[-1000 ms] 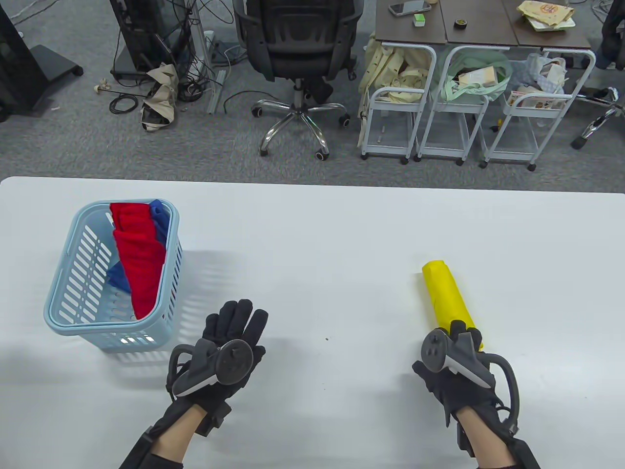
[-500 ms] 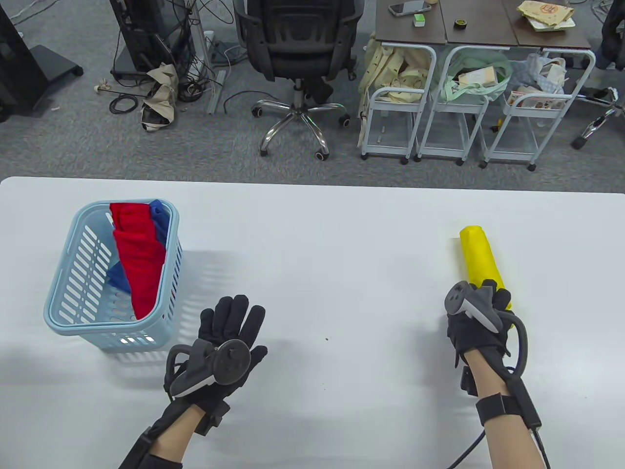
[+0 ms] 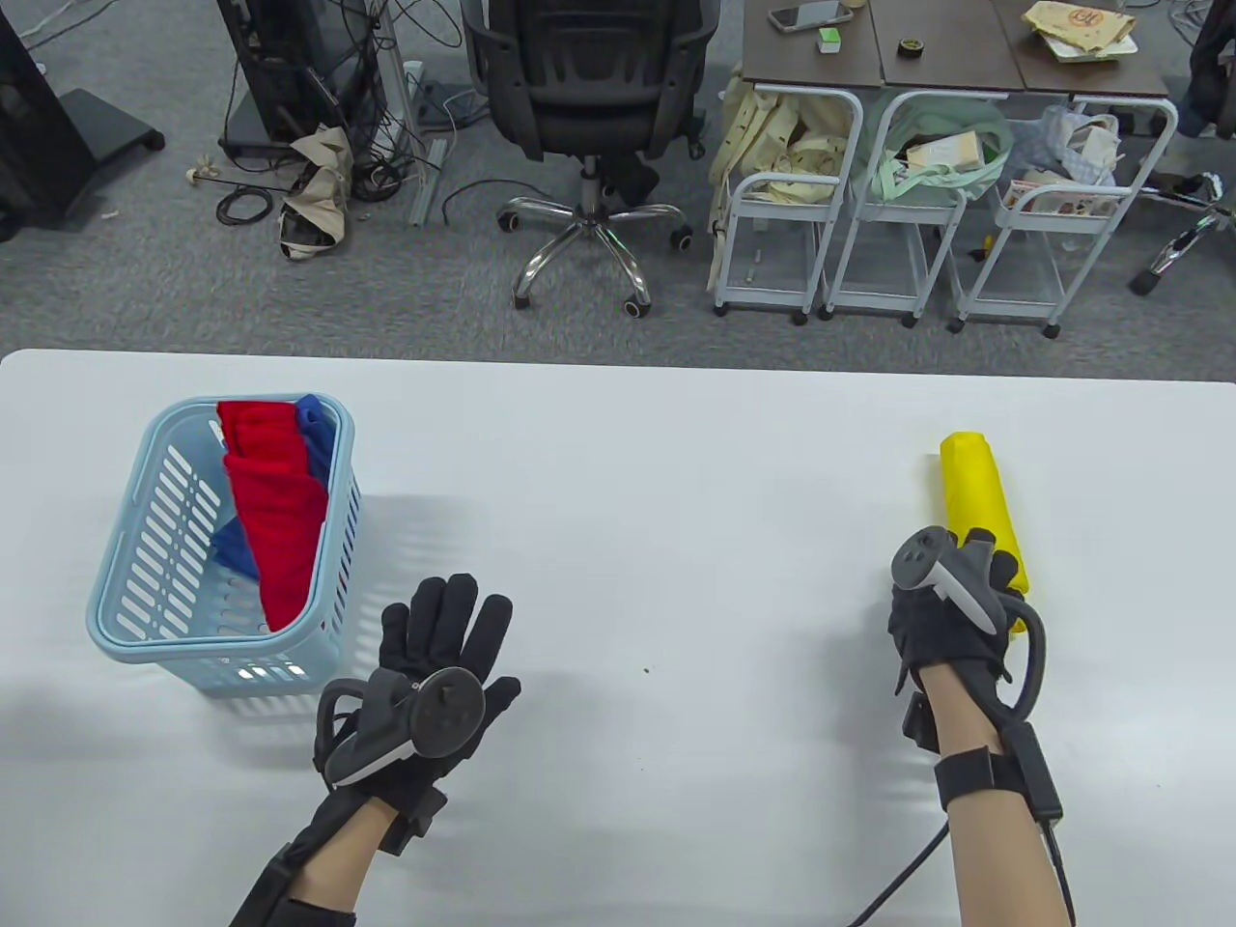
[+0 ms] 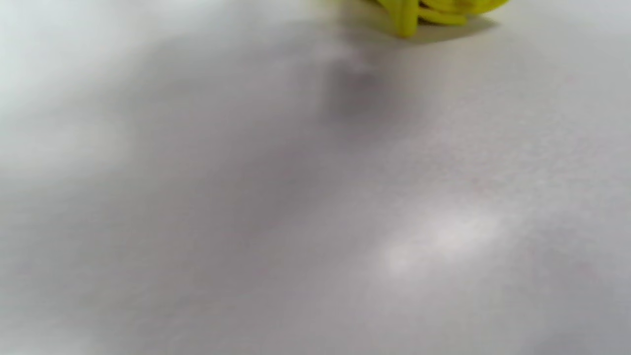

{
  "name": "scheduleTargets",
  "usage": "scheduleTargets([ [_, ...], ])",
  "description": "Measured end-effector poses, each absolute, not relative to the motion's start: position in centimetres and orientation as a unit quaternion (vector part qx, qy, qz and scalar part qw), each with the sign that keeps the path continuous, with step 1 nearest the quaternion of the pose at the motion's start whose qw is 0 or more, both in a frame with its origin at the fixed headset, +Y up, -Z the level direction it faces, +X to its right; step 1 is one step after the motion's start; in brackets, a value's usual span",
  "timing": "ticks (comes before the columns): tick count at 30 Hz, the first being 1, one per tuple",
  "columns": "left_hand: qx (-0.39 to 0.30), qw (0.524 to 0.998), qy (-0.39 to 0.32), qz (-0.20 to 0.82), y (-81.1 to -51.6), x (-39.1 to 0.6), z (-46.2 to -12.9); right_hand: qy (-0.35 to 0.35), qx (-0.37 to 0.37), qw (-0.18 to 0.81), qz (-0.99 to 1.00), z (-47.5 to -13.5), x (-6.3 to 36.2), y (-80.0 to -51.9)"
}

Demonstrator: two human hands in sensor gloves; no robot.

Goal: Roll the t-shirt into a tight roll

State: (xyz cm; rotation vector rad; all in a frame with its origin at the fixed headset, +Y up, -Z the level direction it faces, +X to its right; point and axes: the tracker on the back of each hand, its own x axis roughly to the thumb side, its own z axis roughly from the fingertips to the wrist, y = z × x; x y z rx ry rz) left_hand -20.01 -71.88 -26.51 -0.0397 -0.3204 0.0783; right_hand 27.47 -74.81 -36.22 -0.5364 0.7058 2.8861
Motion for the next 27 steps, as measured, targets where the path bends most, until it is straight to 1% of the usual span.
scheduleTargets([
  [4,-0.016,0.987,-0.160,0.029,-71.9,-19.9,-26.5,0.186,-0.086,0.072,0.976,-32.7,23.6,-72.5],
  [7,-0.009,0.987,-0.156,0.025,-71.7,-20.0,-26.4,0.167,-0.002,0.118,0.979,-29.4,20.7,-71.0],
  [8,-0.007,0.987,-0.155,0.032,-71.5,-20.2,-26.4,0.169,0.021,0.150,0.974,-28.6,20.1,-70.8],
  [10,0.001,0.988,-0.151,0.042,-71.4,-20.5,-26.4,0.167,0.048,0.192,0.966,-27.0,19.1,-70.3],
  [12,0.005,0.988,-0.149,0.043,-71.3,-20.6,-26.4,0.154,0.067,0.180,0.969,-25.8,18.3,-69.9],
  [15,0.002,0.988,-0.149,0.037,-71.5,-20.4,-26.4,0.115,0.064,0.148,0.980,-25.0,17.8,-70.3],
  [16,0.001,0.988,-0.148,0.035,-71.6,-20.4,-26.4,0.116,0.061,0.143,0.981,-25.0,17.7,-70.6],
  [18,-0.002,0.989,-0.147,0.026,-71.7,-20.2,-26.4,0.139,0.098,0.140,0.975,-25.0,17.8,-71.5],
  [19,-0.002,0.989,-0.144,0.023,-71.8,-20.2,-26.4,0.158,0.125,0.162,0.966,-25.1,18.0,-72.2],
  [22,0.000,0.991,-0.129,0.019,-71.7,-20.2,-26.4,0.176,0.113,0.175,0.962,-25.3,18.4,-72.9],
  [27,0.016,0.993,-0.121,0.009,-71.1,-20.4,-26.1,0.163,0.113,0.158,0.967,-25.4,18.4,-72.5],
])
